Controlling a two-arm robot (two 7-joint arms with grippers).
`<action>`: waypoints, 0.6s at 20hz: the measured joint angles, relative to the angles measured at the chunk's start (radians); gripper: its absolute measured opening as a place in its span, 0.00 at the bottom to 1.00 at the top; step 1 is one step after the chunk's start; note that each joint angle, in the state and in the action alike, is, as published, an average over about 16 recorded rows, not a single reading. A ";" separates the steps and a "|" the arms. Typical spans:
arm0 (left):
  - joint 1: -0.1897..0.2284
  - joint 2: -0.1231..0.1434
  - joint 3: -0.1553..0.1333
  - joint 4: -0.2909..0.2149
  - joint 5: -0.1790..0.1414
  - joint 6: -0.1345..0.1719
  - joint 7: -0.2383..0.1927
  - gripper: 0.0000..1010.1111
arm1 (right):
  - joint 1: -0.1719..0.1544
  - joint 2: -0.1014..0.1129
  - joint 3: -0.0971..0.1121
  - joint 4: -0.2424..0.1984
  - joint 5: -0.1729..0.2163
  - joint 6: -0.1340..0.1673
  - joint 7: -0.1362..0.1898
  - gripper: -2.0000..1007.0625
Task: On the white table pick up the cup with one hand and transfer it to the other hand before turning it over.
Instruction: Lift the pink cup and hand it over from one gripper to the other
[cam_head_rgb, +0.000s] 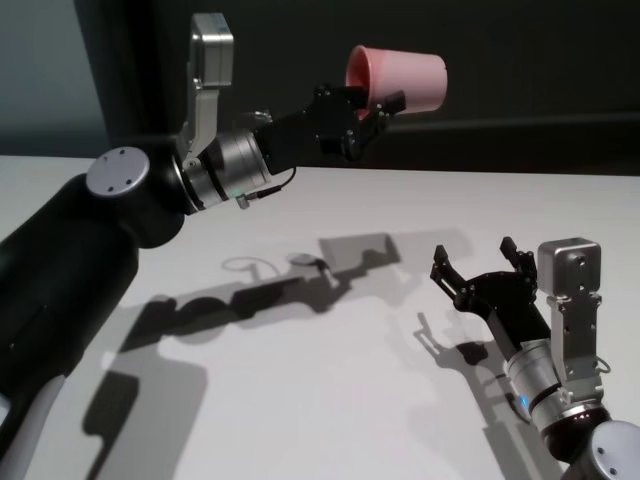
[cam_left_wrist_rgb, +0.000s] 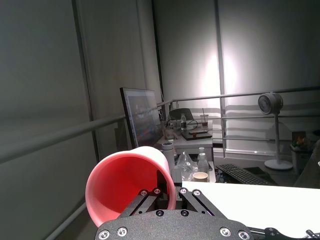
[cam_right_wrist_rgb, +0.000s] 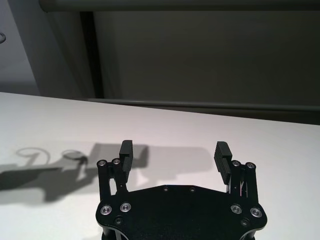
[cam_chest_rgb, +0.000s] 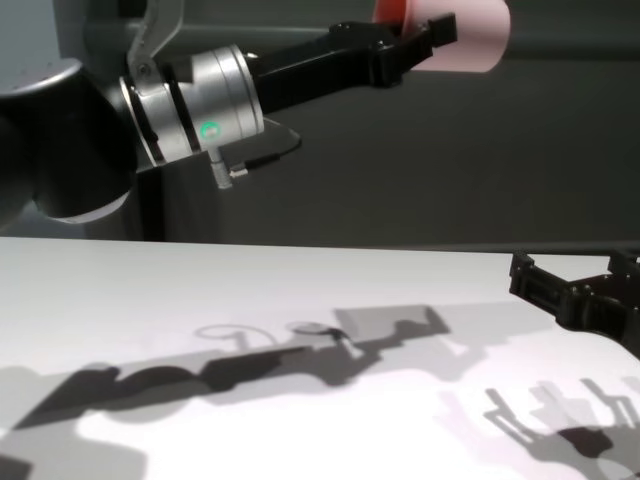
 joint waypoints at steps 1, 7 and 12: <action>0.000 0.000 0.000 -0.001 0.000 0.000 0.000 0.05 | 0.000 0.000 0.000 0.000 0.000 0.000 0.000 0.99; 0.001 0.001 -0.001 -0.003 0.000 -0.001 0.002 0.05 | 0.008 -0.001 0.001 0.000 0.006 0.003 0.025 0.99; 0.001 0.002 -0.002 -0.004 0.000 -0.002 0.002 0.05 | 0.017 -0.004 0.012 -0.002 0.044 0.011 0.082 0.99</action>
